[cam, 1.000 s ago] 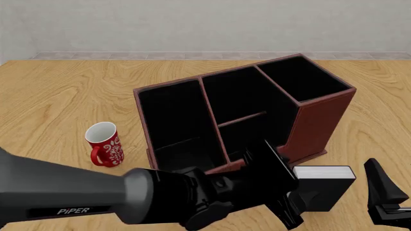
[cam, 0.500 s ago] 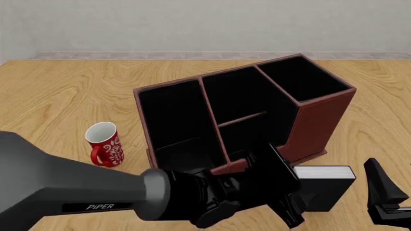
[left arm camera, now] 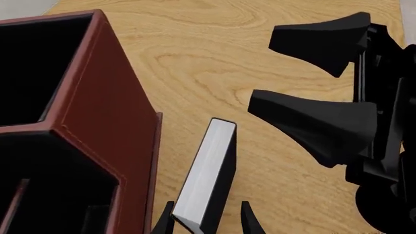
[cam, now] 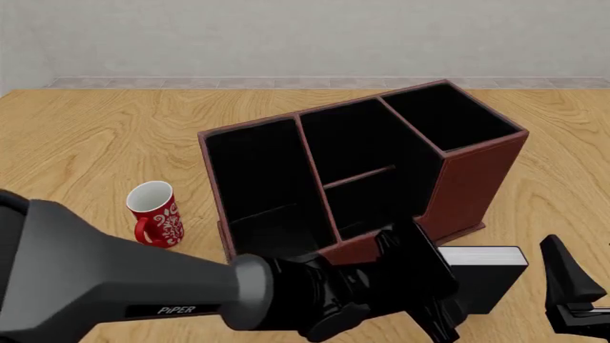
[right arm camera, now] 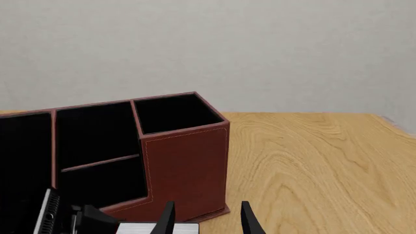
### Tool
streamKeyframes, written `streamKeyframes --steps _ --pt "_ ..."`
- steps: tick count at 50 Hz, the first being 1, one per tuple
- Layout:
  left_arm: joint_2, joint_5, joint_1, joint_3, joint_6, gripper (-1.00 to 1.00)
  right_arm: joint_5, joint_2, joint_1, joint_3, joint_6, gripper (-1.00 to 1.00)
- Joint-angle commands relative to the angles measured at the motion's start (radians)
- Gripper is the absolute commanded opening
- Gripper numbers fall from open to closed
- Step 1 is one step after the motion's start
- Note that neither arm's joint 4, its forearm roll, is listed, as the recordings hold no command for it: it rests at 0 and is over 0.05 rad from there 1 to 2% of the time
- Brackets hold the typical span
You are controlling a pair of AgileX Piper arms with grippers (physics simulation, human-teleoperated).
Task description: Pick up the book and place it in the back compartment of the caddy.
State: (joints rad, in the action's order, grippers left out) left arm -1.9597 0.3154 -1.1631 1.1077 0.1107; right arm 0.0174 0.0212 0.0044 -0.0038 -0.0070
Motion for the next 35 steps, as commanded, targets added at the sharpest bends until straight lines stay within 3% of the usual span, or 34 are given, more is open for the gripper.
streamKeyframes --steps 1,10,11,17,28,31,33,35 --pt "-0.009 -0.001 0.001 0.006 0.007 1.0 -0.003 -0.002 0.0 -0.001 0.001 1.0" --pt "0.006 0.0 0.007 -0.002 -0.006 1.0 -0.008 -0.006 0.0 -0.002 0.001 1.0" --pt "0.013 0.011 0.013 -0.01 -0.006 -1.0 -0.002 0.0 0.0 0.0 0.004 1.0" --pt "0.03 0.021 0.025 -0.023 -0.039 -1.0 -0.002 -0.002 0.0 0.0 -0.002 1.0" --pt "0.065 0.052 0.041 -0.062 -0.034 -1.0 0.009 0.01 0.0 0.001 0.004 1.0" --pt "0.096 0.057 0.033 -0.081 -0.076 -1.0 -0.003 -0.001 0.0 -0.002 0.0 1.0" --pt "0.112 0.057 0.035 -0.094 -0.039 -1.0 -0.005 -0.004 0.001 -0.001 -0.002 1.0" --pt "0.121 0.064 0.039 -0.105 -0.046 -1.0 -0.004 -0.004 0.001 -0.001 -0.002 1.0"
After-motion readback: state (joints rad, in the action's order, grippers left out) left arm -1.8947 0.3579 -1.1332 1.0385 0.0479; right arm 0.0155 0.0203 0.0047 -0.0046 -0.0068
